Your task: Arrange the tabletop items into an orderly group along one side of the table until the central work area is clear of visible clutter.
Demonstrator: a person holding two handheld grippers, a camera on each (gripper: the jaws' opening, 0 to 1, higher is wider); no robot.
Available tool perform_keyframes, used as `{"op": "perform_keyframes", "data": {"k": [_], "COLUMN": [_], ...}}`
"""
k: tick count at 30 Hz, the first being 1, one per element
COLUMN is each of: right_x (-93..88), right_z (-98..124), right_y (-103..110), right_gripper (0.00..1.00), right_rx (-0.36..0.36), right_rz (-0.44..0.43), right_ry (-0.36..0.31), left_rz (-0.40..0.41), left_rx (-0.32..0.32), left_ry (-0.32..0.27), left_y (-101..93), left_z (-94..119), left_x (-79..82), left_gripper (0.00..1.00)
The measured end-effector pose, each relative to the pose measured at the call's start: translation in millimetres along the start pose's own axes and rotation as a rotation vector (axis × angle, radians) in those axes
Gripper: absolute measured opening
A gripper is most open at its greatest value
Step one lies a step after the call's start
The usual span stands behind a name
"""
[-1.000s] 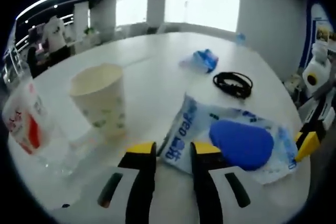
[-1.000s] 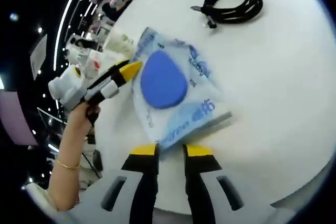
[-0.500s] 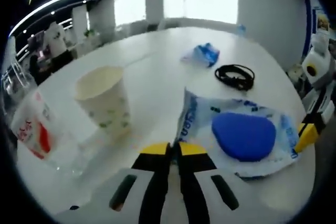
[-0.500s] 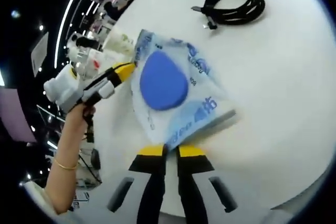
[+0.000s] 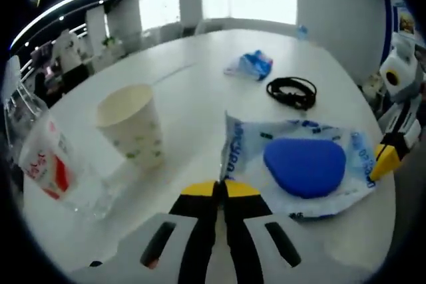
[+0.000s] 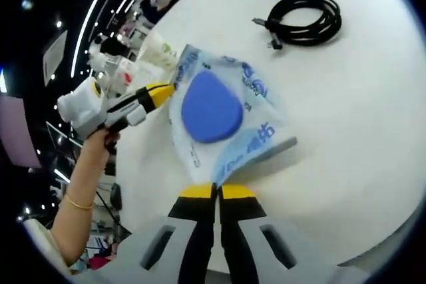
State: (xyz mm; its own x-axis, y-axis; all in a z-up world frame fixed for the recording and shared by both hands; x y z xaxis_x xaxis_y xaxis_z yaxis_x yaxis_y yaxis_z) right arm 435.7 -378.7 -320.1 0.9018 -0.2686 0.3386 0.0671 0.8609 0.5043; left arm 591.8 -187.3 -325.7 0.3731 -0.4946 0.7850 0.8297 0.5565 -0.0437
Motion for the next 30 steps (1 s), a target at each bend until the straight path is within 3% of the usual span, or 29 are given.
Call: {"op": "perform_keyframes", "data": {"k": [16,30], "right_x": [15.3,59.3], "right_z": [25,46], "right_y": [-4,-29], "right_gripper": [0.01,0.01], "right_rx": [-0.023,-0.098], "right_rz": [0.160,0.229], "right_ry": [-0.098,-0.206], "left_rz": [0.019,-0.004], "left_rx": [-0.002,-0.012], "left_ry": [-0.024,-0.040], "left_y": [-8.5,-21.6], "left_z": [23,24], "left_x": [7.3,20.4], "left_gripper": [0.00,0.00]}}
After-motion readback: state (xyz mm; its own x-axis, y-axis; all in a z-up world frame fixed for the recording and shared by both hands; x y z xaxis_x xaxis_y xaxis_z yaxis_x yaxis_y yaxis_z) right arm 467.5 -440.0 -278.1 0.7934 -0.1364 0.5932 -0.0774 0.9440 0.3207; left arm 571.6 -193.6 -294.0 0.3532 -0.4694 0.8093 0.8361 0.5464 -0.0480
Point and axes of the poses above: the point that each gripper's makers call its tool centre point, and the gripper's own axes: z roughly backward along the fingers, y roughly to its left, x roughly out of its top, the point moved 9 cm from there along z, roughly backward along the fingers, and after that the axes turned 6 degrees about -x, right-handed, at the moved point
